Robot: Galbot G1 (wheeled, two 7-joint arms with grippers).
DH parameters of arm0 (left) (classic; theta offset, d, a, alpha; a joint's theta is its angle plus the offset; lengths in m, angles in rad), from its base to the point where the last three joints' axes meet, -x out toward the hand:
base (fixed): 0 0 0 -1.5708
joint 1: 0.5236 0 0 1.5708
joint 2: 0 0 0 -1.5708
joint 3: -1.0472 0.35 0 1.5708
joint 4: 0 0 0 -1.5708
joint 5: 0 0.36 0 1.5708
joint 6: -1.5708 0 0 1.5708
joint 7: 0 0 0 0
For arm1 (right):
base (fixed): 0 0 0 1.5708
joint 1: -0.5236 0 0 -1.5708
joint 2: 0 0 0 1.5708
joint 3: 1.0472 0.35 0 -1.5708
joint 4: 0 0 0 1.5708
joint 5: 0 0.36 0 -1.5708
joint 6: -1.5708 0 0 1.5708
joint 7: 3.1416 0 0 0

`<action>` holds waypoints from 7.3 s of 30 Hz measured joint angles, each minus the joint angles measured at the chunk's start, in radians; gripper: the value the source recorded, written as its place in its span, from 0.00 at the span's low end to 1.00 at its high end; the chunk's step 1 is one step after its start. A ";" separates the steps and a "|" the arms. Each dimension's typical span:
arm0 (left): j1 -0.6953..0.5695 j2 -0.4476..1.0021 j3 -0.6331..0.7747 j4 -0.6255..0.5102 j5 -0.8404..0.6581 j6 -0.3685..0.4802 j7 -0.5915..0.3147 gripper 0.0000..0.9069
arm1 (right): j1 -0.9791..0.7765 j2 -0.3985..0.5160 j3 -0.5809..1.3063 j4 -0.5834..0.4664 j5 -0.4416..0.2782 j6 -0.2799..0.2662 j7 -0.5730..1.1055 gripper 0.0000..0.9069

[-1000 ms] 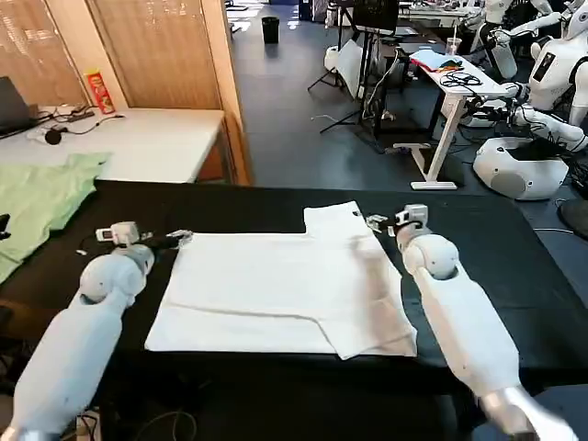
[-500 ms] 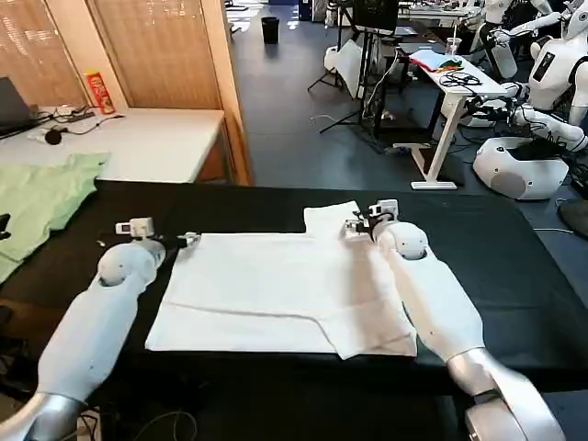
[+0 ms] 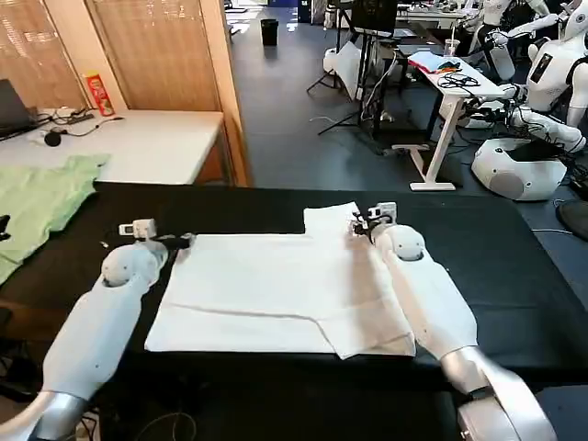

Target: Fold and organize the clothes.

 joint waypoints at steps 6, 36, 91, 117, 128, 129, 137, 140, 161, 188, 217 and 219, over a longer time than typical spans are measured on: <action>-0.001 -0.001 -0.001 -0.008 0.010 -0.005 0.000 0.19 | -0.021 -0.007 0.014 0.031 -0.018 0.046 -0.005 0.03; 0.454 0.159 -0.240 -0.602 -0.033 0.020 -0.036 0.19 | -0.572 -0.326 0.160 0.861 0.104 -0.143 0.048 0.03; 0.616 0.022 -0.388 -0.684 -0.104 0.024 -0.093 0.97 | -0.607 -0.216 0.228 0.787 0.051 -0.058 0.134 0.97; 0.525 -0.056 -0.318 -0.486 0.020 -0.032 -0.037 0.06 | -0.603 -0.090 0.209 0.695 -0.071 -0.007 0.172 0.04; 0.482 -0.067 -0.287 -0.453 0.175 -0.098 -0.011 0.45 | -0.653 -0.065 0.250 0.748 -0.095 0.008 0.208 0.05; 0.481 -0.066 -0.287 -0.453 0.175 -0.099 -0.009 0.97 | -0.655 -0.067 0.251 0.753 -0.093 0.007 0.200 0.11; 0.488 -0.051 -0.296 -0.466 0.202 -0.118 -0.006 0.97 | -0.691 -0.102 0.265 0.808 -0.079 0.006 0.149 0.97; 0.497 -0.041 -0.307 -0.479 0.192 -0.119 -0.006 0.97 | -0.712 -0.120 0.278 0.845 -0.068 0.006 0.135 0.97; 0.581 -0.046 -0.398 -0.563 -0.141 -0.050 -0.043 0.97 | -0.813 -0.141 0.302 0.973 -0.049 0.003 0.114 0.97; 0.728 -0.161 -0.383 -0.591 0.208 -0.189 0.049 0.22 | -0.820 -0.133 0.301 0.978 -0.058 0.015 0.105 0.97; 0.687 0.084 -0.434 -0.483 0.572 -0.334 0.071 0.00 | -0.861 -0.099 0.319 1.033 -0.070 0.020 0.103 0.97; 0.694 0.095 -0.427 -0.490 0.602 -0.327 0.069 0.00 | -0.866 -0.097 0.319 1.038 -0.073 0.020 0.104 0.97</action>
